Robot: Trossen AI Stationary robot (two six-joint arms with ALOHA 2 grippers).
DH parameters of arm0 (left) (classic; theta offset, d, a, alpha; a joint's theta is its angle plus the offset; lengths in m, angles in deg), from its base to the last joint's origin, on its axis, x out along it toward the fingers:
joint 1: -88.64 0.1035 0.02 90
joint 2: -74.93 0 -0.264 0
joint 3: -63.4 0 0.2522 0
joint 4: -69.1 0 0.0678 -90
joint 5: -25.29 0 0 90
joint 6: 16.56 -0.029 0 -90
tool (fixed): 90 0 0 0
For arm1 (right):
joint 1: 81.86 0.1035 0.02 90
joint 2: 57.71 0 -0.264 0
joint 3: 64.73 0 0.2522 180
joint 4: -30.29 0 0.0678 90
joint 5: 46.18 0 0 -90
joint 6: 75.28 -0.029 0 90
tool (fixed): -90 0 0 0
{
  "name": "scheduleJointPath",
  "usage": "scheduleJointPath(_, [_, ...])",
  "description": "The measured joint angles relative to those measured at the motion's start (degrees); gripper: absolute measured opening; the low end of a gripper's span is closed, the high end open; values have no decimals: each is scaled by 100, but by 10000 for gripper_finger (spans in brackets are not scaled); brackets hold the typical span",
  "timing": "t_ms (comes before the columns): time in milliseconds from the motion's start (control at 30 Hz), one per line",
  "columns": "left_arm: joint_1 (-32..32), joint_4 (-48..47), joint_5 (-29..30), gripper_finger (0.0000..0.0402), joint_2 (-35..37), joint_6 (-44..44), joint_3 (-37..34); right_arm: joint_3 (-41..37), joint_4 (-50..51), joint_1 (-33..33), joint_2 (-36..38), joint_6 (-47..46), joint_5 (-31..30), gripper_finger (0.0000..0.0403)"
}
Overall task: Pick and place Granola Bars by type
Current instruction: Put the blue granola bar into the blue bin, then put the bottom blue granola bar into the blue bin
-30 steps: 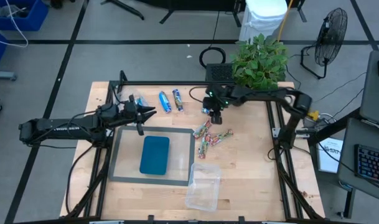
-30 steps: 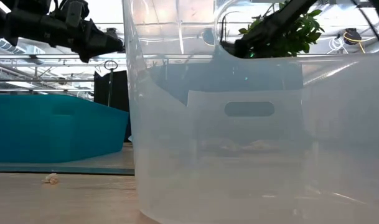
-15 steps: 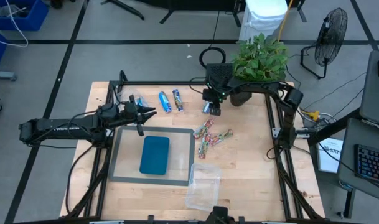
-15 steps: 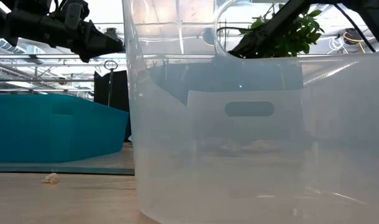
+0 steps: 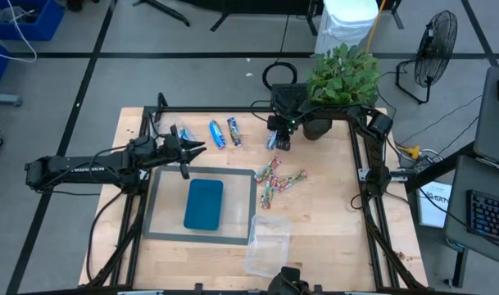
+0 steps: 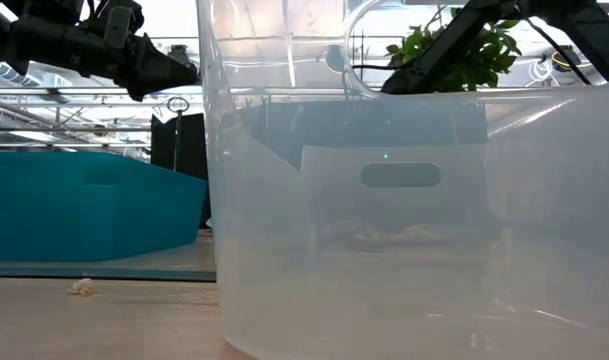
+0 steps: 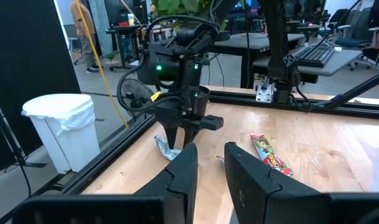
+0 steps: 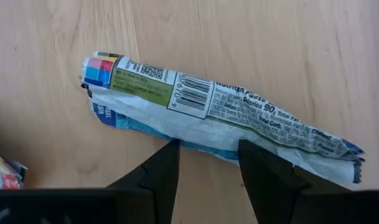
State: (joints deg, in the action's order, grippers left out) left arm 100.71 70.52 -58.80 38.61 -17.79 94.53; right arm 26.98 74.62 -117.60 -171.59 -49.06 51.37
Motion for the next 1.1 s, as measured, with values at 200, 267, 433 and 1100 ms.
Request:
scheduleJointPath(200, [1, 2, 11, 85, -2, 0, 0, -6, -46, 82, 11, 46, -7, 144])
scheduleJointPath(267, [1, 2, 13, 85, -2, -2, 0, -7, -37, 121, 11, 128, 0, 117])
scheduleJointPath(433, [1, 2, 13, 85, -3, 0, 0, -13, 32, 242, 4, 405, 136, 12])
scheduleJointPath(1100, [1, -4, 17, 85, -4, 22, 0, -20, -385, 1307, 509, 862, 11, 2])
